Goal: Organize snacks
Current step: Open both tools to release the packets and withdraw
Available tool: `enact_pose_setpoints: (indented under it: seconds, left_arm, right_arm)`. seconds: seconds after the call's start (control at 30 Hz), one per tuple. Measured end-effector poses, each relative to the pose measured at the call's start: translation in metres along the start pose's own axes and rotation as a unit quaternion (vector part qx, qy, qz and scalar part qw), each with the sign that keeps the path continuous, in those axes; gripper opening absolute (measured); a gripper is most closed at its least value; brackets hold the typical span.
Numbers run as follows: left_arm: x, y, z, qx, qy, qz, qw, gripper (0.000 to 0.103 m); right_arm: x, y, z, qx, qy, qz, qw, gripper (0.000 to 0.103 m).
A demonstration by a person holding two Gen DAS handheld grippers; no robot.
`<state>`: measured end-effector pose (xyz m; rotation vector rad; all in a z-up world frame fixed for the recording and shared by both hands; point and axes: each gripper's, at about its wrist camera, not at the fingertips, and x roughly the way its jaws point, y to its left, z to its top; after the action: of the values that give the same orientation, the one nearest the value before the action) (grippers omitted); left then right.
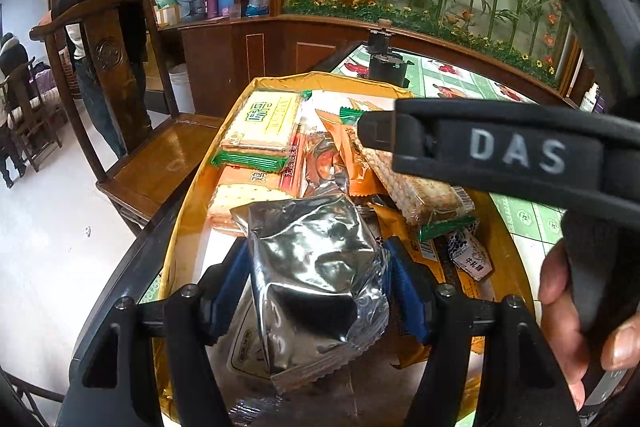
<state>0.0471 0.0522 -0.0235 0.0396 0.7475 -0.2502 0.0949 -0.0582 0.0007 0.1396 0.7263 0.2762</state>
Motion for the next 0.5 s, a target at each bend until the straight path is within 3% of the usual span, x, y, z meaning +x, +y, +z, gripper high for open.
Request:
enact_pose_setpoints:
  seconds: [0.13,0.23,0.5]
  left_arm:
    - [0.000,-0.001,0.000,0.000,0.000,0.000,1.0000,0.067]
    - [0.000,-0.001,0.000,0.000,0.000,0.001,1.0000,0.067]
    - [0.000,0.000,-0.002,0.001,0.000,0.007,1.0000,0.067]
  right_arm:
    - [-0.010,0.002,0.000,-0.012,-0.017,-0.004,1.000,0.078]
    - [-0.021,-0.003,-0.002,-0.002,-0.036,0.002,0.999,0.087]
    - [-0.063,-0.015,-0.014,0.008,-0.087,0.005,0.996,0.090]
